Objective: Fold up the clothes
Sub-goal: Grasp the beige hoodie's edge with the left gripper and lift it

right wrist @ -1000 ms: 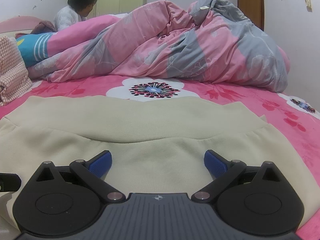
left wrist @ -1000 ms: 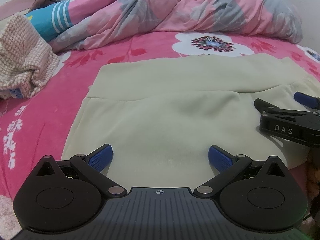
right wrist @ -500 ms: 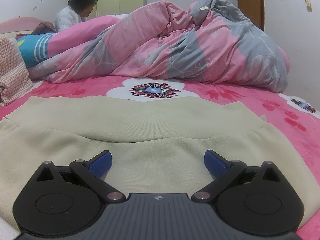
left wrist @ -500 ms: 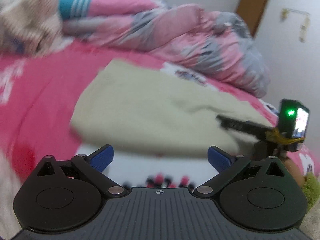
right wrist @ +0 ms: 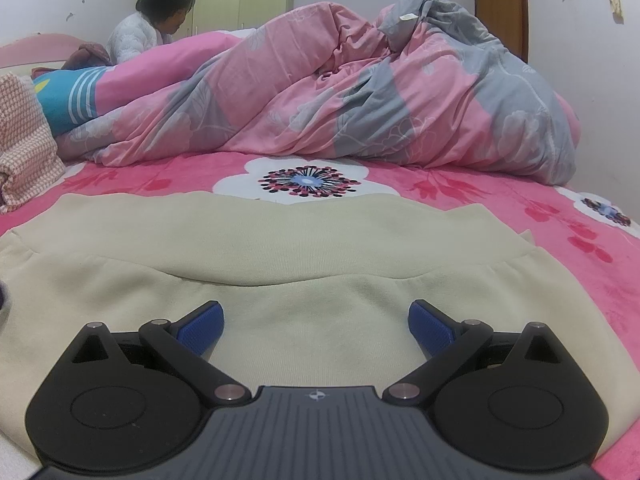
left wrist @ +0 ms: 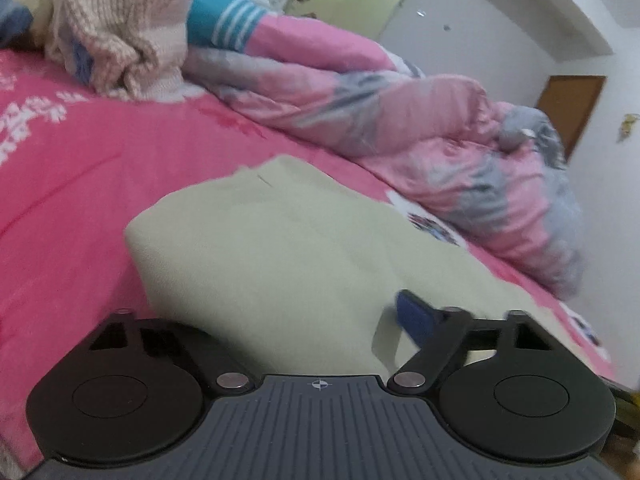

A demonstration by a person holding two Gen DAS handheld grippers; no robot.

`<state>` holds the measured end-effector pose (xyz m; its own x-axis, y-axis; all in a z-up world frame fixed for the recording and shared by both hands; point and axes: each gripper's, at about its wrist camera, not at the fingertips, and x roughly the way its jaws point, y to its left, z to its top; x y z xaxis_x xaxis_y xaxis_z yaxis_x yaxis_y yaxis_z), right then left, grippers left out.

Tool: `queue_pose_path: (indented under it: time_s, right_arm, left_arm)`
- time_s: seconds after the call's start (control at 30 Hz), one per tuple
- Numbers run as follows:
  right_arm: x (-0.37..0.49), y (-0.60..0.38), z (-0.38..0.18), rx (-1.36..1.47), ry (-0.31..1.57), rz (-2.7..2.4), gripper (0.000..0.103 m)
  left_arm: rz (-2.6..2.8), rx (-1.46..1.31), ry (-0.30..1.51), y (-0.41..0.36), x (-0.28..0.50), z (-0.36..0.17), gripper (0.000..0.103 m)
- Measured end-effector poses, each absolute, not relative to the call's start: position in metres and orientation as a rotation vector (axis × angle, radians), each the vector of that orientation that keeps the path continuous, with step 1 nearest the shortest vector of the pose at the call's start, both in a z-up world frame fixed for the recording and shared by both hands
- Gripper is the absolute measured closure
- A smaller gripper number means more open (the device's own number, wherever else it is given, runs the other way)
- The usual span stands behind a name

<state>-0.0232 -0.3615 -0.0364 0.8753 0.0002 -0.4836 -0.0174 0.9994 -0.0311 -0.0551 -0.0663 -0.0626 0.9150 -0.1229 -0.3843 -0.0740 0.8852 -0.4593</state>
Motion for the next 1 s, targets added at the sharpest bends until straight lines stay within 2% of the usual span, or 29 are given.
queue_pose_path:
  time_s: [0.03, 0.13, 0.17, 0.43, 0.63, 0.77, 1.0]
  right_arm:
    - [-0.023, -0.362, -0.037, -0.035, 0.503, 0.009, 0.002]
    - [-0.024, -0.361, -0.037, -0.036, 0.498, 0.008, 0.002]
    - [-0.024, -0.361, -0.037, -0.036, 0.497, 0.007, 0.002]
    - [-0.026, -0.362, -0.037, -0.030, 0.486, 0.006, 0.002]
    - [-0.042, -0.385, -0.031, 0.078, 0.443, 0.046, 0.006]
    - [-0.074, -0.425, -0.022, 0.192, 0.402, 0.066, 0.013]
    - [-0.126, -0.524, -0.023, 0.427, 0.376, -0.089, 0.013]
  left_arm:
    - [-0.008, -0.491, 0.411, -0.066, -0.050, -0.062, 0.051]
    - [0.020, -0.522, 0.410, -0.063, -0.035, -0.054, 0.076]
    - [0.009, -0.512, 0.396, -0.064, -0.032, -0.048, 0.078]
    - [-0.266, -0.353, 0.209, -0.116, -0.023, 0.021, 0.084]
    - [-0.565, -0.219, 0.163, -0.190, -0.020, 0.052, 0.085]
    - [-0.730, -0.121, 0.199, -0.247, -0.018, 0.045, 0.085]
    - [-0.924, 0.023, 0.435, -0.316, -0.004, -0.020, 0.082]
